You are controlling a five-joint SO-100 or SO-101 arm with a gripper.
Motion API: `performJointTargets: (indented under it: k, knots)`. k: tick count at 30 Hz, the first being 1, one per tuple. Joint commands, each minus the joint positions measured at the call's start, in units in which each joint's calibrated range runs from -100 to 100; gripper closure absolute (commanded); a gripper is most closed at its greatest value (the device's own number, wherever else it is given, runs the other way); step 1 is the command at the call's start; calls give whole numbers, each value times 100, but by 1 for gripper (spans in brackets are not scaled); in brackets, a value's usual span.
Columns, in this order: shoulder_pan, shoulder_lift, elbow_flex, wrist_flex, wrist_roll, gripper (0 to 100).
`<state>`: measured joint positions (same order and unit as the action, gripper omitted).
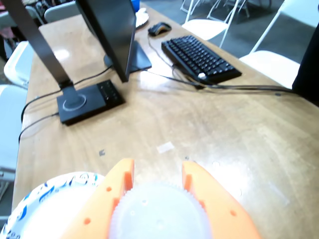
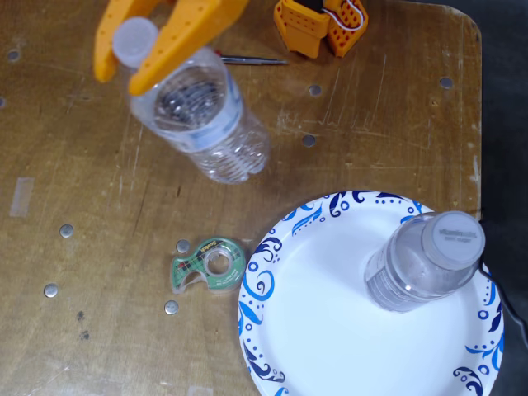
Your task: Move the bottles to the plate
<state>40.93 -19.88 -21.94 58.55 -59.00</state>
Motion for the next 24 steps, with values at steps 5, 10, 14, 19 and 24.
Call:
performJointTargets:
  k: [5,10,14,19,24]
  knots:
    - [-292,-1309,1113,428,-36,95]
    - [-508,-2565,3329,-955,-42,96]
    - [-821,-3357,5266,-2792,-42,95]
    - [-972,-3543,6284,-4132,-36,95]
    - [-1284,-3450,6275,-4254,-36,95]
